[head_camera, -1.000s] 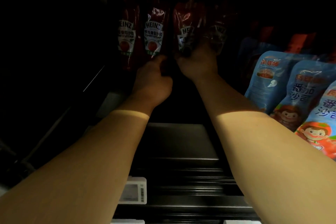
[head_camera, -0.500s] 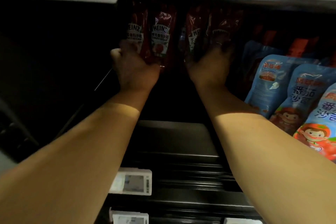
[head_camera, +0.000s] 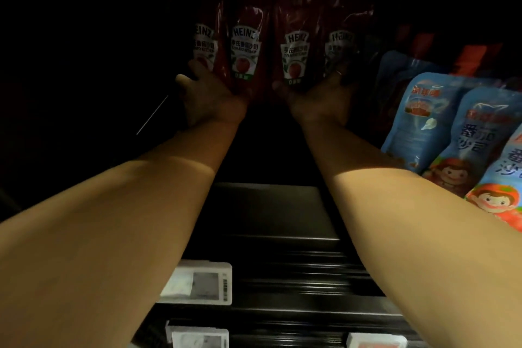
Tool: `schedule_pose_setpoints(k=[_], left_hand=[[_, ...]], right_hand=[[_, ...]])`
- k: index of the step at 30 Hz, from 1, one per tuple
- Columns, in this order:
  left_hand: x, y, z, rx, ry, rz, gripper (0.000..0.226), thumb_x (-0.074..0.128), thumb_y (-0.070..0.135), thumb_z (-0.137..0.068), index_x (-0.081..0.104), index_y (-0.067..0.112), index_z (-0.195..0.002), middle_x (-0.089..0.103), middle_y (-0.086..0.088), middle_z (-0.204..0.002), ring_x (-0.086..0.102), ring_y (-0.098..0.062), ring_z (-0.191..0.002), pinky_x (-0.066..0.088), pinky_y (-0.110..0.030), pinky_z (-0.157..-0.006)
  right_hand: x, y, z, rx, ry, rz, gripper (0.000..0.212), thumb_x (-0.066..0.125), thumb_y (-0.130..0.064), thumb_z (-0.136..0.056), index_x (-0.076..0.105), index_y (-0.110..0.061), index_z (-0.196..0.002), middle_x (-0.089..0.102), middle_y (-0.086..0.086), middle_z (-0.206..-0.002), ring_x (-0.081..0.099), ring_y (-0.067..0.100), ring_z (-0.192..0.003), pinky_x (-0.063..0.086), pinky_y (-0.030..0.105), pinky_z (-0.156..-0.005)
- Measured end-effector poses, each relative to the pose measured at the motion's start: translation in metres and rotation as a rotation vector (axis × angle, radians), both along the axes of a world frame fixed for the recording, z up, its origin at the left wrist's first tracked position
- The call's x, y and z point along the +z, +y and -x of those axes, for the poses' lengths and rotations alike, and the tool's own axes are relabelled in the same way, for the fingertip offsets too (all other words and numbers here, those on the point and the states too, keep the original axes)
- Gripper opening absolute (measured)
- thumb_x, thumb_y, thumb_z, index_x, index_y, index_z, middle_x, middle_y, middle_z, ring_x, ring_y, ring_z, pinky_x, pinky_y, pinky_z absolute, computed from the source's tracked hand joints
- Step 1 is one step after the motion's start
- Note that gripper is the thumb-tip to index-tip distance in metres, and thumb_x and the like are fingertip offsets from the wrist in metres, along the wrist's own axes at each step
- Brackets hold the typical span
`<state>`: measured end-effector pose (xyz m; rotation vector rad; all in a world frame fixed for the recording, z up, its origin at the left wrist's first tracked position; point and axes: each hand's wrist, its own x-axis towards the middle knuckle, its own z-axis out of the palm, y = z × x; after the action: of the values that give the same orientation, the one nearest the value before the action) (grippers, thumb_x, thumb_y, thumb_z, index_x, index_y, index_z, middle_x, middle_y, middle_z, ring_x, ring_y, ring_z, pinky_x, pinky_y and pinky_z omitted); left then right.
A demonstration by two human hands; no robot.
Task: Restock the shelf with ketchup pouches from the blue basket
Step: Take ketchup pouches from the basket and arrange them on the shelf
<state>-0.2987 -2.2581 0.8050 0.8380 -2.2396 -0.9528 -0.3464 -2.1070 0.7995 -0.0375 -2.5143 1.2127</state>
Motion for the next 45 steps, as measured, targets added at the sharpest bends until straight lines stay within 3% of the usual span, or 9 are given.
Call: schedule_pose_setpoints(k=[4,10,16,21,27,33,35,38,45], left_hand=[[-0.003,0.0,0.001,-0.002,0.011,0.032,0.112,0.084,0.06,-0.066,0.025,0.017,-0.15,0.033,-0.017,-0.147,0.047,-0.04,-0.132,0.048,-0.054,-0.102],[-0.005,-0.002,0.011,-0.013,-0.063,0.053,0.116,0.082,0.061,-0.07,0.014,0.023,-0.157,0.027,-0.015,-0.153,0.034,-0.037,-0.141,0.043,-0.054,-0.105],[-0.004,0.003,-0.002,-0.052,-0.089,0.103,0.098,0.073,0.056,-0.082,0.021,0.018,-0.155,0.028,-0.017,-0.151,0.034,-0.04,-0.141,0.041,-0.053,-0.107],[-0.002,-0.006,-0.015,-0.008,0.143,0.026,0.052,0.056,0.038,-0.097,0.049,0.004,-0.137,0.045,-0.021,-0.141,0.05,-0.038,-0.127,0.04,-0.037,-0.106],[-0.001,-0.007,-0.022,-0.008,0.223,0.023,0.052,0.064,0.04,-0.092,0.053,0.003,-0.127,0.053,-0.02,-0.132,0.055,-0.037,-0.119,0.042,-0.033,-0.101],[0.0,-0.017,-0.056,-0.103,0.21,0.007,0.019,0.065,0.023,-0.089,0.069,0.011,-0.104,0.068,-0.008,-0.116,0.062,-0.025,-0.111,0.04,-0.02,-0.085],[-0.002,-0.017,-0.074,-0.172,0.147,0.053,0.016,0.063,0.017,-0.089,0.071,0.011,-0.1,0.071,-0.007,-0.112,0.063,-0.025,-0.108,0.039,-0.019,-0.08],[-0.007,-0.019,-0.1,-0.195,0.077,0.072,0.013,0.062,0.017,-0.089,0.071,0.016,-0.099,0.072,-0.004,-0.112,0.063,-0.024,-0.108,0.034,-0.017,-0.078],[-0.007,-0.019,-0.133,-0.317,0.146,-0.056,0.013,0.066,0.012,-0.09,0.072,0.011,-0.102,0.073,-0.008,-0.109,0.065,-0.027,-0.107,0.042,-0.02,-0.087]], right_hand=[[-0.001,0.001,0.004,0.011,-0.012,-0.031,0.128,0.075,-0.069,-0.071,-0.002,-0.019,-0.16,0.009,0.017,-0.165,0.015,0.035,-0.152,0.02,0.046,-0.121],[-0.006,0.0,0.02,0.01,-0.024,-0.006,0.13,0.077,-0.068,-0.069,0.0,-0.018,-0.16,0.014,0.014,-0.165,0.018,0.033,-0.151,0.022,0.045,-0.123],[-0.006,0.003,0.016,0.026,0.034,0.012,0.132,0.081,-0.065,-0.066,0.001,-0.019,-0.16,0.016,0.011,-0.165,0.019,0.031,-0.151,0.022,0.045,-0.123],[-0.006,0.009,0.007,0.063,0.019,-0.017,0.12,0.076,-0.066,-0.072,0.009,-0.018,-0.16,0.022,0.01,-0.164,0.024,0.031,-0.15,0.023,0.04,-0.123],[-0.003,0.009,0.004,0.007,0.005,-0.1,0.108,0.074,-0.054,-0.08,0.012,-0.016,-0.159,0.026,0.016,-0.161,0.027,0.036,-0.148,0.026,0.042,-0.121],[0.003,0.007,-0.035,-0.031,0.015,-0.155,0.1,0.07,-0.043,-0.086,0.008,-0.013,-0.159,0.026,0.024,-0.157,0.031,0.041,-0.144,0.028,0.045,-0.118],[0.005,0.011,-0.052,0.016,0.041,-0.147,0.085,0.07,-0.034,-0.087,0.025,-0.008,-0.155,0.043,0.023,-0.149,0.044,0.039,-0.136,0.039,0.04,-0.111],[0.006,0.021,-0.083,0.083,0.085,-0.146,0.043,0.066,-0.025,-0.087,0.064,-0.008,-0.127,0.067,0.014,-0.126,0.062,0.034,-0.118,0.048,0.026,-0.09],[0.014,0.05,-0.148,0.066,-0.012,-0.205,0.026,0.06,-0.024,-0.092,0.069,-0.013,-0.114,0.069,0.01,-0.118,0.062,0.032,-0.11,0.041,0.025,-0.082]])
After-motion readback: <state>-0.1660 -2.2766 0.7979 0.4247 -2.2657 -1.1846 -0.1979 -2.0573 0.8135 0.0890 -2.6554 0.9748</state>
